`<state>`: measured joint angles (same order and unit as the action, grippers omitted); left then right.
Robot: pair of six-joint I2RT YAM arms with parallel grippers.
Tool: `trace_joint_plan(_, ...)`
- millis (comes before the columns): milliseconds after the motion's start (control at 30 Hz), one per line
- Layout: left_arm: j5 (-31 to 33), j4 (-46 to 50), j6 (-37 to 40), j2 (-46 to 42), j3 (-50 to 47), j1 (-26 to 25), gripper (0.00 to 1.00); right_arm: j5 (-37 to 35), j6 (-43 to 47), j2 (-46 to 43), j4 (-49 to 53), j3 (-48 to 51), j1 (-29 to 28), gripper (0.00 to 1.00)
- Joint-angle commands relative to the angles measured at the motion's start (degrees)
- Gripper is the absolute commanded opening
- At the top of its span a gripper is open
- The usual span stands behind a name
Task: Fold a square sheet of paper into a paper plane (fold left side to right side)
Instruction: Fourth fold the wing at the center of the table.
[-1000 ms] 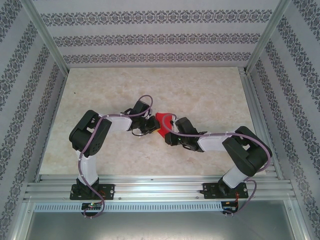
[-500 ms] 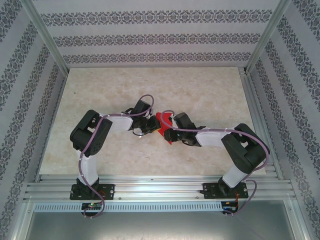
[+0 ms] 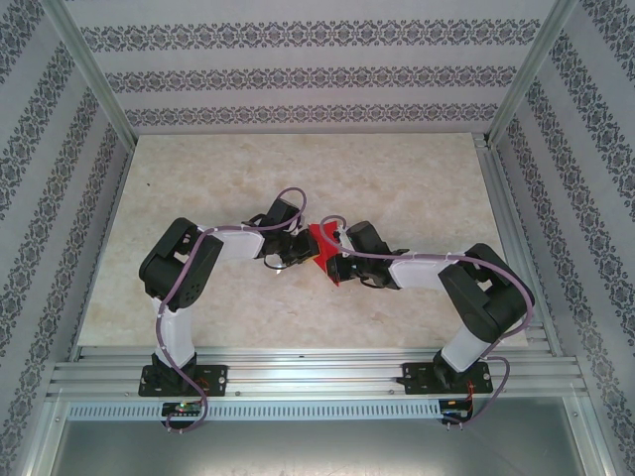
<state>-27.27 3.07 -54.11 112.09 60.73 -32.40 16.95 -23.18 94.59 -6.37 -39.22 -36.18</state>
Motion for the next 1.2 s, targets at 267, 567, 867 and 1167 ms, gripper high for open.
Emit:
trace_joint_plan(267, 2.99, 5.52, 2.73, 0.71, 0.27, -1.0, 0.12, 5.66, -3.53, 1.39, -7.76, 4.36, 3.75, 0.05)
trace_joint_plan(567, 3.17, 5.72, 2.69, 1.63, 0.52, -1.02, 0.12, 8.2, -6.71, 0.95, -13.37, 7.78, 5.98, 0.05)
trace_joint_plan(867, 3.45, 6.16, 2.87, 2.26, 0.71, -1.01, 0.12, 11.95, -9.52, 1.89, -19.24, 10.46, 8.13, 0.05)
trace_joint_plan(1167, 3.33, 5.88, 3.31, 0.04, 0.8, -0.91, 0.15, 14.03, -9.01, 3.1, -19.56, 9.26, 7.88, 0.08)
